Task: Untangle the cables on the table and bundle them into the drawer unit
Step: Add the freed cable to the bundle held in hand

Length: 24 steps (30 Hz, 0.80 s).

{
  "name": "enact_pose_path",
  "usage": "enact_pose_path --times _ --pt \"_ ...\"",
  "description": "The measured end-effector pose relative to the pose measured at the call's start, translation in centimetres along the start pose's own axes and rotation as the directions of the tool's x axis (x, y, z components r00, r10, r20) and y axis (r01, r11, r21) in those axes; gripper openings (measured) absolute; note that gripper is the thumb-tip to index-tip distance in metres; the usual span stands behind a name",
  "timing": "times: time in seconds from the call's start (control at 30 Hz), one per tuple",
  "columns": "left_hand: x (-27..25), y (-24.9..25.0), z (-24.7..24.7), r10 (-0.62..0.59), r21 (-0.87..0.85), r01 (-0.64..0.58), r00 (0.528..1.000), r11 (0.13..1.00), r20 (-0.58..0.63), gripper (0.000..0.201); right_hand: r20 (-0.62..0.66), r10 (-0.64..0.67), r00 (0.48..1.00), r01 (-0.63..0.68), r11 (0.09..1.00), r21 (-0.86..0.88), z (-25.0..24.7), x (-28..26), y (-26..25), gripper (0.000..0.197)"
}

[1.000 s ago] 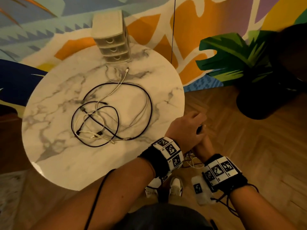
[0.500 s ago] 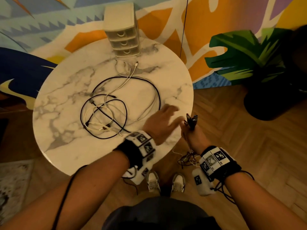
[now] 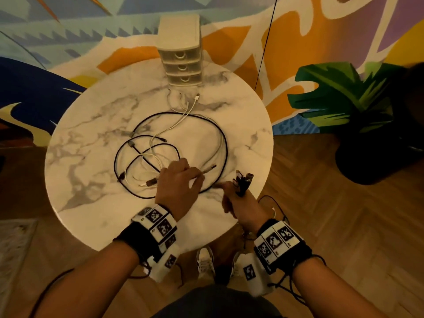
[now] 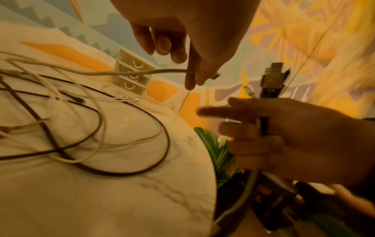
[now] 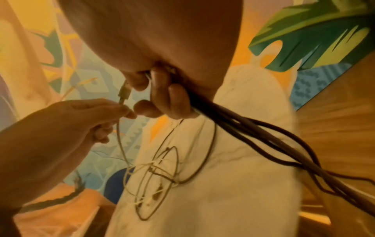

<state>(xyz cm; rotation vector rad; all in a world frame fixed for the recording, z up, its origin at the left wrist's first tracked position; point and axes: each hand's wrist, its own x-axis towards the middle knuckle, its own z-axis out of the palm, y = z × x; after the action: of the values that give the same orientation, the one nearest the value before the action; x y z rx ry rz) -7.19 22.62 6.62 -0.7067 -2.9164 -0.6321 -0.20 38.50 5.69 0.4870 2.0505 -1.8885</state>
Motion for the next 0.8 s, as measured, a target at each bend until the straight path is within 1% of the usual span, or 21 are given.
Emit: enact_pose_path --times 0.07,0.13,0.23,0.27,0.3,0.33,0.37,0.4,0.43,0.5,0.53,0.57,0.7,0.8 --pt "-0.5 1.0 -0.4 -0.020 -0.060 0.025 0.996 0.998 0.084 0.021 0.030 -0.096 0.995 0.094 0.993 0.075 1.1 0.2 -1.2 0.026" --pt "-1.1 1.3 -0.5 -0.007 -0.084 0.021 0.987 0.996 0.159 0.022 0.023 -0.124 0.992 0.120 0.984 0.130 1.8 0.5 -2.2 0.025" --pt "-1.3 1.3 -1.2 0.016 -0.107 0.006 0.980 0.994 0.198 0.034 0.002 -0.117 0.993 0.116 0.988 0.099 2.5 1.0 -2.4 0.026" --pt "-1.3 1.2 -1.5 0.009 -0.091 0.010 0.980 0.996 0.199 0.040 -0.004 -0.108 0.994 0.108 0.990 0.094 2.5 1.2 -2.3 0.025" --pt "-1.3 1.0 -1.8 -0.010 -0.085 0.026 0.984 0.996 0.175 0.043 -0.008 -0.097 0.995 0.097 0.992 0.082 2.6 1.4 -2.3 0.024" --pt "-1.3 0.8 -2.2 -0.044 -0.111 0.059 0.990 0.992 0.135 0.041 -0.014 -0.092 0.996 0.093 0.994 0.058 2.7 1.5 -2.2 0.024" --pt "-1.1 0.6 -2.6 -0.087 -0.167 0.104 0.990 0.980 0.107 0.034 -0.015 -0.095 0.995 0.096 0.995 0.027 2.8 1.6 -2.1 0.024" --pt "-0.8 0.3 -2.9 -0.124 -0.235 0.146 0.987 0.961 0.105 0.026 -0.009 -0.110 0.994 0.110 0.994 0.000 3.0 1.7 -2.0 0.024" --pt "-0.4 0.3 -3.0 -0.139 -0.288 0.174 0.981 0.942 0.137 0.020 0.002 -0.130 0.992 0.130 0.991 -0.015 3.2 1.7 -1.9 0.024" --pt "0.3 0.4 -3.2 -0.136 -0.316 0.207 0.963 0.926 0.233 0.010 0.032 -0.145 0.989 0.146 0.989 -0.033 3.6 1.7 -1.8 0.026" --pt "0.6 0.6 -3.2 -0.133 -0.326 0.212 0.959 0.921 0.249 0.006 0.046 -0.136 0.990 0.138 0.989 -0.044 3.8 1.6 -1.8 0.027" --pt "0.8 0.7 -3.4 -0.129 -0.346 0.209 0.962 0.915 0.241 0.006 0.061 -0.119 0.991 0.122 0.991 -0.047 4.0 1.5 -1.8 0.027" --pt "1.5 1.5 -4.5 -0.081 -0.510 0.148 0.985 0.847 0.152 0.010 0.139 -0.084 0.987 0.085 0.996 -0.003 4.1 1.4 -1.6 0.023" --pt "1.7 2.0 -5.1 -0.024 -0.559 0.112 0.986 0.822 0.162 0.010 0.104 -0.094 0.990 0.094 0.996 0.008 4.3 1.6 -1.5 0.027"
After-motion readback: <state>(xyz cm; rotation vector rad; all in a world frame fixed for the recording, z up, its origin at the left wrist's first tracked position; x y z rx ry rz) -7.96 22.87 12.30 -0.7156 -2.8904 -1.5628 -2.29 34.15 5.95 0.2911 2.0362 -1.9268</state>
